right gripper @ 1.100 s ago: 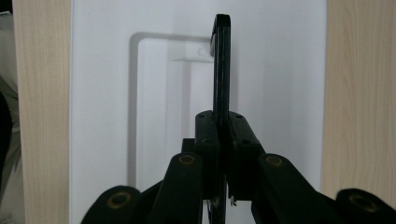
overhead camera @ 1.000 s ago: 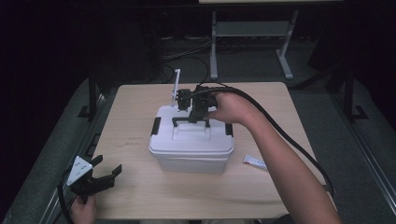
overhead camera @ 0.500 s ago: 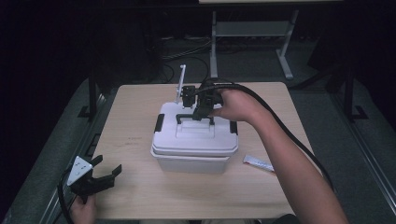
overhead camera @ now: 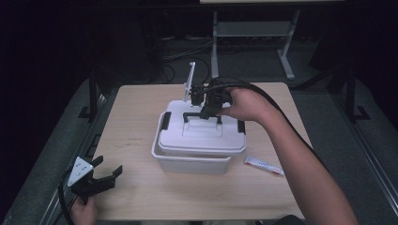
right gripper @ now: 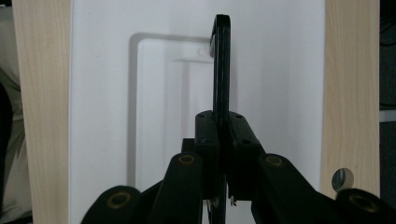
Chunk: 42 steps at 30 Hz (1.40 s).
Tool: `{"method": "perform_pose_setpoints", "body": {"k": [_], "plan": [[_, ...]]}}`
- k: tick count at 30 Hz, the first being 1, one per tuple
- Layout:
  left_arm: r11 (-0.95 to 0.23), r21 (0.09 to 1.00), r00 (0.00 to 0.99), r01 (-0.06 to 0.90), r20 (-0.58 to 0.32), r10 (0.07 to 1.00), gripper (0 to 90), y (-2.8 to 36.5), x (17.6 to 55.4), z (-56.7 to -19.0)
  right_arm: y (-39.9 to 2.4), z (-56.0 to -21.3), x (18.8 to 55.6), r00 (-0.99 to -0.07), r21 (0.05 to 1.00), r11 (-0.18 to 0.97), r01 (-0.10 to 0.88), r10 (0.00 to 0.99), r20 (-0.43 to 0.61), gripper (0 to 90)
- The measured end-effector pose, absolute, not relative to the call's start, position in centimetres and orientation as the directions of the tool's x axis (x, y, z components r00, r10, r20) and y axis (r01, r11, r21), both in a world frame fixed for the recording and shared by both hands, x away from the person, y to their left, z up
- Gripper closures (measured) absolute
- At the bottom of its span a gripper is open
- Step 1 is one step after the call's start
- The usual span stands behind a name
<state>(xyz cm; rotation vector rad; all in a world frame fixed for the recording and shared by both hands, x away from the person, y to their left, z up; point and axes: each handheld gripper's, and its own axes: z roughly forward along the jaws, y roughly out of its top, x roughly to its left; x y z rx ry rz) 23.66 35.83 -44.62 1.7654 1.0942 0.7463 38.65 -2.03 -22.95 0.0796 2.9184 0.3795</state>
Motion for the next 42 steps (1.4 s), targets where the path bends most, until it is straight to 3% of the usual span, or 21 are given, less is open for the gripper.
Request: {"method": "perform_pose_setpoints", "body": {"k": [42], "plan": [[-0.215,0.907,0.429,0.361,0.043,0.902,15.1,35.8,23.8,-44.7,-6.0,-23.0,38.6,-0.973,0.259,0.963,0.078,0.131,-0.192,84.1]]}}
